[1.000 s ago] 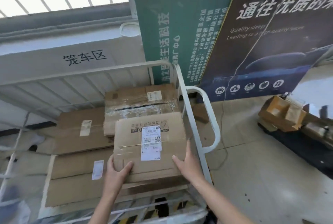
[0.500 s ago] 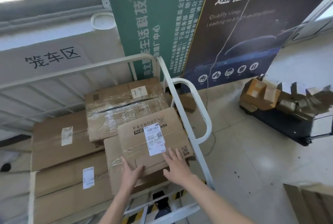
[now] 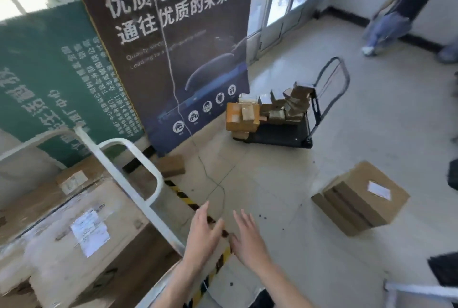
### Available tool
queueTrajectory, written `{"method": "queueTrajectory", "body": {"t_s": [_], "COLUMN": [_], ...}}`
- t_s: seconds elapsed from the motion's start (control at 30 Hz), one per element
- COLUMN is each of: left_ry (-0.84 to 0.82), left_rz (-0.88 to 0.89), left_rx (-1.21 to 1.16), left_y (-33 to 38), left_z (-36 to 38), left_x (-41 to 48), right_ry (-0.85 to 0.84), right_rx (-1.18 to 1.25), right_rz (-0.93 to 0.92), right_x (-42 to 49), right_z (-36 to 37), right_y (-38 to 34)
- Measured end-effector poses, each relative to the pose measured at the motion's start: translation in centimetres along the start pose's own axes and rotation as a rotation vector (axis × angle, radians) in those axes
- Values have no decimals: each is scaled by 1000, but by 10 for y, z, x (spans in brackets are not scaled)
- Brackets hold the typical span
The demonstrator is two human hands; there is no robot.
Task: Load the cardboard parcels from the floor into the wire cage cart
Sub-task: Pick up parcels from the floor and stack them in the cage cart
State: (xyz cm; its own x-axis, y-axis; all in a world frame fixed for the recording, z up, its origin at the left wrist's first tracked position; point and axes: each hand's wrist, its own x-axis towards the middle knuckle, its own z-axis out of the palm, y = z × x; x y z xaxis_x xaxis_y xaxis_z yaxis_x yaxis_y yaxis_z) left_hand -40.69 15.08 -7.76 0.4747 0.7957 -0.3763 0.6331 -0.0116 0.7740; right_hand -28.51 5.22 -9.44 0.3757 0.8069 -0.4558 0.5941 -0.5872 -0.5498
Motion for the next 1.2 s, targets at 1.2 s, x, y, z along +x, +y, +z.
{"method": "queueTrajectory", "body": {"t_s": [1.2], "left_ry": [-929], "left_rz": [313], "left_rx": [623], "left_y": [375], "left_z": [647], "left_x": [136], "right_ry": [678], "right_rx": [751], "right_rz": [787], "right_x": [-49], "right_z": [-351], "right_y": [559]}}
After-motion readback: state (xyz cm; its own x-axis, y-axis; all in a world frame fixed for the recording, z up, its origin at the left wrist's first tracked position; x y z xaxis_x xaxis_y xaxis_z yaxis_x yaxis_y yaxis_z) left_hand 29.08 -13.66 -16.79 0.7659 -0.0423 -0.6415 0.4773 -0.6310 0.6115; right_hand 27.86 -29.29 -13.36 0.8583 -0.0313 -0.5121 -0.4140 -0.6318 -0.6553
